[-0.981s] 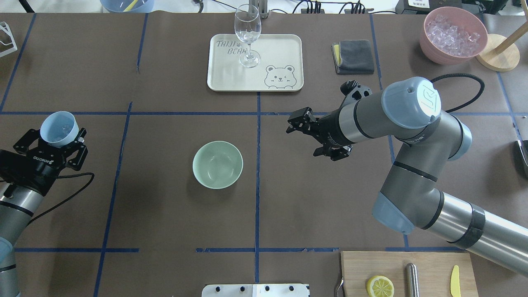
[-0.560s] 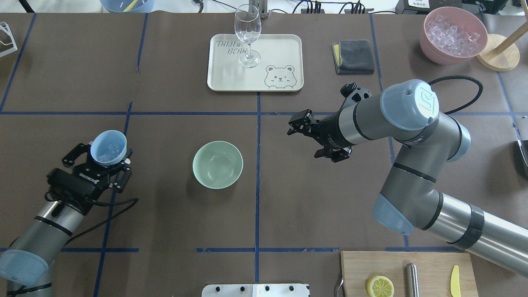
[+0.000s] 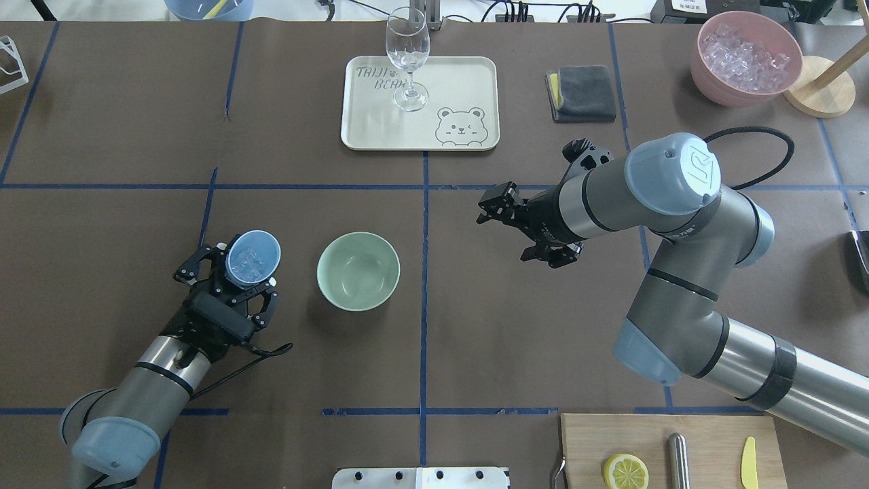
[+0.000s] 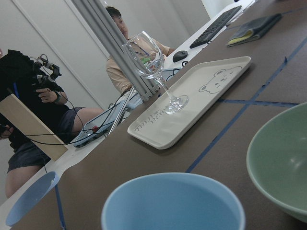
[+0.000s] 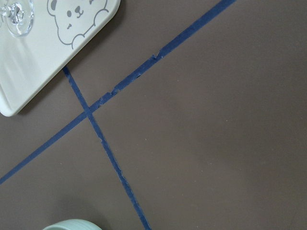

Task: Pour ice into bowl

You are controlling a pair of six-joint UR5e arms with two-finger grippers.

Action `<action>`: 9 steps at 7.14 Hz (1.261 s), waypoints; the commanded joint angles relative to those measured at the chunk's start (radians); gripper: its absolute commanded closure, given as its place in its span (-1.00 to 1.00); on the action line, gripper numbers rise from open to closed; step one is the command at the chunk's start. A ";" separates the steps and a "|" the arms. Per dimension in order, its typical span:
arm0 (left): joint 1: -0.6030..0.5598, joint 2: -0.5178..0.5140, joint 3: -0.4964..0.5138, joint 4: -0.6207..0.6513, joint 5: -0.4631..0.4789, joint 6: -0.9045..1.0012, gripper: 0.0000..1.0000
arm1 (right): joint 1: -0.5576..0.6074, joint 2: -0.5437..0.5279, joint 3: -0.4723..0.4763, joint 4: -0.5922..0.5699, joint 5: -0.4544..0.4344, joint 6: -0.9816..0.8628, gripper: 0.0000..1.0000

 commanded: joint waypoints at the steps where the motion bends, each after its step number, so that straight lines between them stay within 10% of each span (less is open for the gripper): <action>1: 0.005 -0.055 -0.008 0.160 0.001 0.201 1.00 | 0.008 -0.009 0.003 0.041 0.000 0.003 -1.00; 9: -0.003 -0.173 -0.119 0.743 0.000 0.661 1.00 | 0.019 -0.015 -0.002 0.049 -0.005 0.003 -1.00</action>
